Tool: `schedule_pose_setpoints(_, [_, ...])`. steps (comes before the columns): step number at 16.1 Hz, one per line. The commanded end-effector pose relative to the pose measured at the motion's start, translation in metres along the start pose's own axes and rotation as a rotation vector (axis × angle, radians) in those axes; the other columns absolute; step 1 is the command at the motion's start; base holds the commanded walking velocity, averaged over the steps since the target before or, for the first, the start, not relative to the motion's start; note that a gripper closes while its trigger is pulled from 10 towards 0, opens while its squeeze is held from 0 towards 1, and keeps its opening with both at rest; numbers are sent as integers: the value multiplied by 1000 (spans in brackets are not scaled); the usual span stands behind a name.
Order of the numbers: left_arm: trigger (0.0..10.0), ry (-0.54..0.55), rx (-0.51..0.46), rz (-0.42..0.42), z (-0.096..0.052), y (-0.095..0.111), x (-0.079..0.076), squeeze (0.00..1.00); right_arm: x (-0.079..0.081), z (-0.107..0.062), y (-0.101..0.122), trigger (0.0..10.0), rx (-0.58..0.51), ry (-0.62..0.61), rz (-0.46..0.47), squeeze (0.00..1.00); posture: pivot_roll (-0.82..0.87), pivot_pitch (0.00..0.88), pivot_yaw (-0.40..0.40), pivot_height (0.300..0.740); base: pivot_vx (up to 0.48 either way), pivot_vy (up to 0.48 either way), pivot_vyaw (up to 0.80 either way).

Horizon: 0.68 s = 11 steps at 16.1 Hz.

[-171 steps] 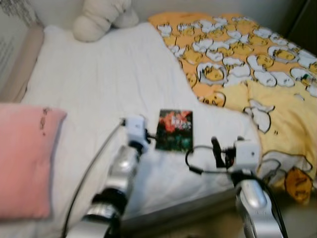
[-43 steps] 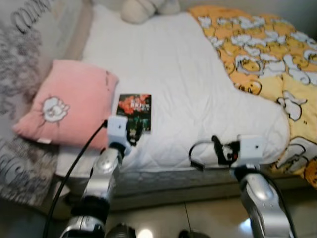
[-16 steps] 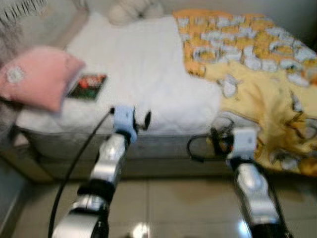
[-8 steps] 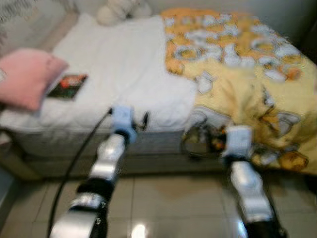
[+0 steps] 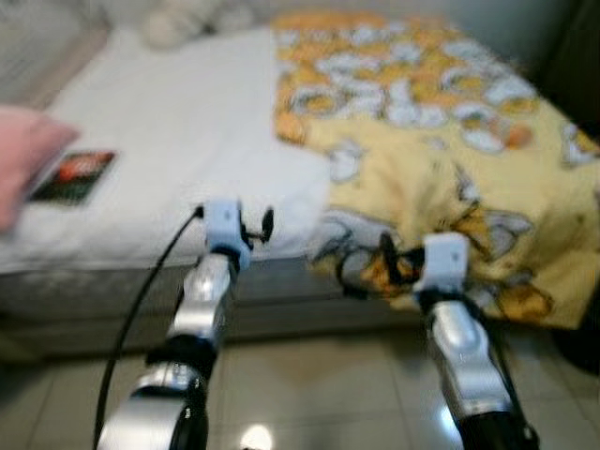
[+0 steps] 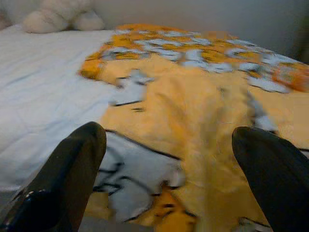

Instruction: Clean up the room

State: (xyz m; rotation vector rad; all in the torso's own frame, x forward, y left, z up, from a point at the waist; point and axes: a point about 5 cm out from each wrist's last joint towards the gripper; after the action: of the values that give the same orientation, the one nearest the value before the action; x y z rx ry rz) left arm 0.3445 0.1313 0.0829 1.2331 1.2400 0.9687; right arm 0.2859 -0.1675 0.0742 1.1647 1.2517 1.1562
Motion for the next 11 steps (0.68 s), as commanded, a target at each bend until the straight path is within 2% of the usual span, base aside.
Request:
schedule_pose_setpoints(1, [10000, 2, -1, -9, -5, -2, 5, 0, -17, -7, 2, 10000, -17, -62, 53, 0, -25, 0, 50, 740, 337, -337, 0])
schedule_pose_setpoints(2, [10000, -38, -19, 34, -17, -5, 10, 0, -24, -16, -2, 10000, -10, -68, 49, 0, -21, 0, 45, 740, 341, -334, 0])
schedule_pose_setpoints(3, [10000, -91, -27, 78, -38, -10, 16, 0, -34, -33, -16, 10000, 44, -67, 31, 0, -17, 0, 41, 740, 337, -337, 0])
schedule_pose_setpoints(5, [10000, -104, -42, 85, -48, -11, 17, 0, -42, -43, -26, 10000, 87, -69, 12, 0, -15, 0, 30, 740, 337, -337, 0])
schedule_pose_setpoints(7, [10000, -73, -38, 82, -38, -14, 12, 0, -48, -43, -27, 10000, 101, -75, 1, 0, -6, 0, 18, 740, 339, -336, 0])
schedule_pose_setpoints(8, [10000, -63, -41, 54, -25, -7, 4, 0, -42, -30, -18, 10000, 71, -64, -5, 0, -5, 0, 20, 740, 337, -337, 0])
schedule_pose_setpoints(11, [10000, -97, -49, 59, -26, 0, 0, 0, -35, -22, -10, 10000, 41, -49, 2, 0, -8, 0, 32, 740, 341, -334, 0])
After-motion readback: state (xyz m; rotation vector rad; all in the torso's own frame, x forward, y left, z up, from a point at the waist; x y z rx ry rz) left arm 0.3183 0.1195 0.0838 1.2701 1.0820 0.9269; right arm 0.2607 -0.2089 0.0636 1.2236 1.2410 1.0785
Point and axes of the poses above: a point about 5 cm out from each wrist's last joint towards the gripper, its own z axis pointing out of the wrist towards the gripper, its own y axis along the axis of the wrist's last joint, x = y × z, and after that the axes turned 2 degrees about -z, right-handed
